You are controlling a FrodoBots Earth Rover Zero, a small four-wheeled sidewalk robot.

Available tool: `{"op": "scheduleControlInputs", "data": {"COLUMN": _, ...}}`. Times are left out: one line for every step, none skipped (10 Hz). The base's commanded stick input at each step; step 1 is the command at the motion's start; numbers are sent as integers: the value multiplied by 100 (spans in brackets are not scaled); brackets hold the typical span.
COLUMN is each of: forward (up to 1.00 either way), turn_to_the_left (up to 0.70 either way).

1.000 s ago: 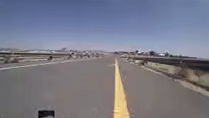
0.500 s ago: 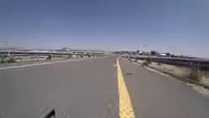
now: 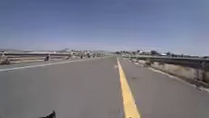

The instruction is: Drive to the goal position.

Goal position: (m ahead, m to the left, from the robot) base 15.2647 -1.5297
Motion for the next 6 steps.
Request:
{"op": "scheduleControlInputs", "data": {"forward": 85, "turn_to_the_left": 0}}
{"op": "scheduleControlInputs", "data": {"forward": 85, "turn_to_the_left": 0}}
{"op": "scheduleControlInputs", "data": {"forward": 85, "turn_to_the_left": 0}}
{"op": "scheduleControlInputs", "data": {"forward": 85, "turn_to_the_left": 0}}
{"op": "scheduleControlInputs", "data": {"forward": 85, "turn_to_the_left": 0}}
{"op": "scheduleControlInputs", "data": {"forward": 85, "turn_to_the_left": 0}}
